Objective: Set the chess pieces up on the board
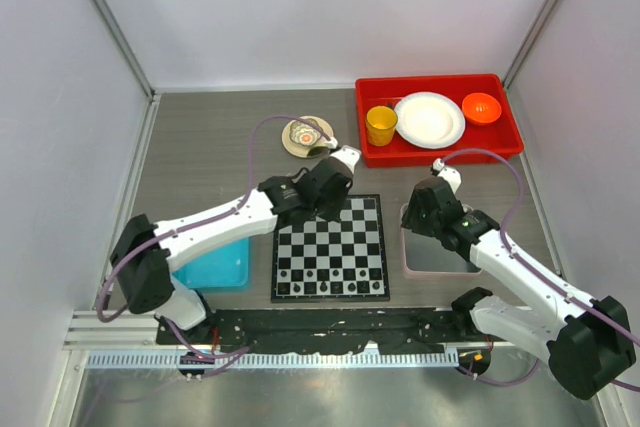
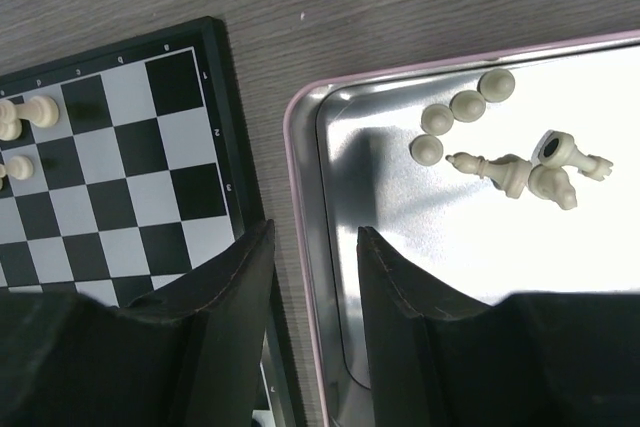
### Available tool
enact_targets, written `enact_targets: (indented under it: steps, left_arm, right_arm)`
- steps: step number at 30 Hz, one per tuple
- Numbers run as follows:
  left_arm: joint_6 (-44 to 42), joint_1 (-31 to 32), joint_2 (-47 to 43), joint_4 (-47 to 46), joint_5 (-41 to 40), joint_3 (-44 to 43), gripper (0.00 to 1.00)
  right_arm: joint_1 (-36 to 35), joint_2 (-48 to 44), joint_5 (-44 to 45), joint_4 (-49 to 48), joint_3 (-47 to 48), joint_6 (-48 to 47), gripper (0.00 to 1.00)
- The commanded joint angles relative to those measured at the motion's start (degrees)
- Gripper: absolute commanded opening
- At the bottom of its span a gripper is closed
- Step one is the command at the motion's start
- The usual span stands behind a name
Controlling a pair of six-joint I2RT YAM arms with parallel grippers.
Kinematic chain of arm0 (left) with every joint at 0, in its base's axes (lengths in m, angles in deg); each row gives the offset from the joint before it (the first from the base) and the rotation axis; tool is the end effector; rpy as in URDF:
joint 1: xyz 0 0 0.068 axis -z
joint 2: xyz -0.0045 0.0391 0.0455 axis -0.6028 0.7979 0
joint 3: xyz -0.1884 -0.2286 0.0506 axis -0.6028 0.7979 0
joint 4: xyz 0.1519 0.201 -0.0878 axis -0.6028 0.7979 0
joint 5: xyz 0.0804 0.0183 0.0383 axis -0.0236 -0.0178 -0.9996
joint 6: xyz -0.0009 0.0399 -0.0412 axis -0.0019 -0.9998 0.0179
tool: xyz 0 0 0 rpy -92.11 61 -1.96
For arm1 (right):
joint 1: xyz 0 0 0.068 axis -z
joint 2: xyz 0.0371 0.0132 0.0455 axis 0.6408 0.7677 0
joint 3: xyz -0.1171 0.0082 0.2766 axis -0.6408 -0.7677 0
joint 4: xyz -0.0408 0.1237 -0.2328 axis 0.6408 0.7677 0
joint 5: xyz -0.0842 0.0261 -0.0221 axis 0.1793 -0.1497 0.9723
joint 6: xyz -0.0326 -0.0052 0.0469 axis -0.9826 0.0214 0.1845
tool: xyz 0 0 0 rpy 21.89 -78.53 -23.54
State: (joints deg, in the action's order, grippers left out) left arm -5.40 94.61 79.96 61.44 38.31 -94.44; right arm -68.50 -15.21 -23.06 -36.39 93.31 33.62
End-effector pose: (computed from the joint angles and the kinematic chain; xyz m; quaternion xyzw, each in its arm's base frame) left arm 0.1971 -0.2907 0.2965 0.2178 0.9033 -0.1421 0.3412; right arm 0.1684 0.0803 0.2396 0.1183 0.9212 0.0911 0.3592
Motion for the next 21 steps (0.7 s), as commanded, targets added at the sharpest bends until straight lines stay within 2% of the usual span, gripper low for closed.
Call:
enact_targets:
  steps: [1, 10, 18, 21]
  left_arm:
    - [-0.93, -0.23, -5.09, 4.87, -4.56, -3.68, 0.00]
    - [-3.92, -4.97, -8.08, 7.33, -7.21, -3.68, 0.00]
    - [-8.66, -16.04, -10.89, 6.37, 0.70, -1.49, 0.00]
    - [-10.16, -16.58, -10.72, 4.88, 0.62, -0.52, 0.00]
  right_arm:
    - [0.34, -0.44, -0.35, 2.77, 3.73, -0.32, 0.44]
    - [0.34, -2.55, -0.09, 5.76, 8.13, 1.96, 0.43]
    - [0.34, -5.71, 0.00, 3.57, 5.15, 9.17, 0.42]
    - [0.43, -5.54, -0.61, 3.48, 4.18, 9.26, 0.41]
